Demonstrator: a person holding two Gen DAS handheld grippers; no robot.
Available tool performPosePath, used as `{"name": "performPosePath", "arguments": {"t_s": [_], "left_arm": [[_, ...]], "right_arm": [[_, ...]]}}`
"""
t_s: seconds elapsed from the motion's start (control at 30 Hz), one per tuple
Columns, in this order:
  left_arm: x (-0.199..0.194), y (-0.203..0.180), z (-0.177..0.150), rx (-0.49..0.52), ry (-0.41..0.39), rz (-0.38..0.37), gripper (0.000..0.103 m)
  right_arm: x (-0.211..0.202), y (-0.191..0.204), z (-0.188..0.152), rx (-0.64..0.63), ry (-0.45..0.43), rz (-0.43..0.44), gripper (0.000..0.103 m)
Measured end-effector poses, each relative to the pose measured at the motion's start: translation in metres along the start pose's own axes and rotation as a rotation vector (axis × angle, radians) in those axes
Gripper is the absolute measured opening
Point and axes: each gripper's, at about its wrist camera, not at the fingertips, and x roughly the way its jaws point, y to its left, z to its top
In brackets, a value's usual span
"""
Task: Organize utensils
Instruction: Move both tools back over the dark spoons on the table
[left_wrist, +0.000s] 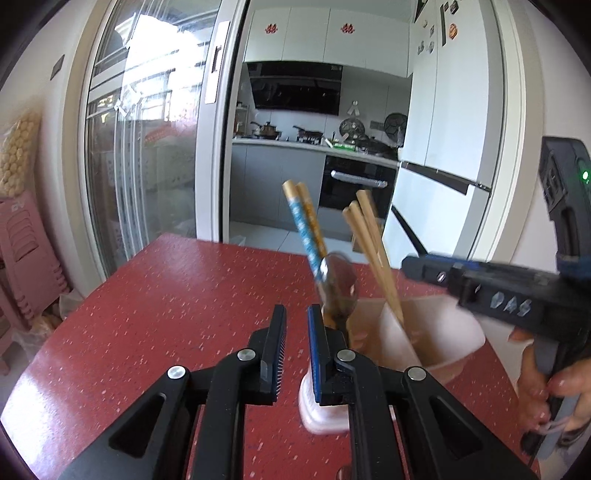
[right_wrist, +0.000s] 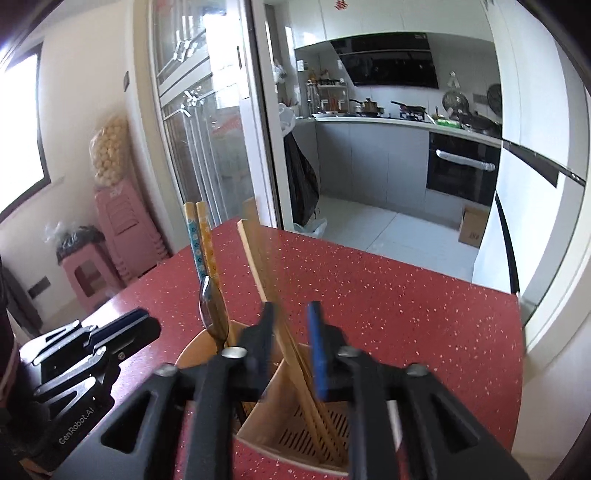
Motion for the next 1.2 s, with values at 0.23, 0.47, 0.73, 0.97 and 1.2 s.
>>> {"name": "performPosePath", "arguments": {"t_s": [0.23, 0.47, 0.73, 0.97, 1.2], "left_arm": [[-0.005, 0.007, -0.017, 0.026, 0.144, 0.048, 0.041], [-0.022, 0.003, -0.046, 0.08, 0.251, 0.029, 0.042], [-0.038, 0.008, -0.097, 0.046, 0.371, -0.002, 0.042], [-0.059, 0.013, -0.132, 0.006, 0.386, 0.001, 0.103], [-0.062, 0.015, -0.153, -0.008, 0.461, 0.0, 0.103]], "right_arm": [[-0.029, 0.001, -0.006, 0.04, 0.011, 0.012, 0.067], [-0.062, 0.009, -0.041, 0.077, 0.092, -0.015, 0.081], [-0.079, -0.007, -0.111, 0.225, 0.249, -0.082, 0.081], [-0.09, -0.009, -0.165, 0.313, 0.329, -0.116, 0.081], [-0.091, 0.005, -0.2, 0.327, 0.383, -0.131, 0.081]]}}
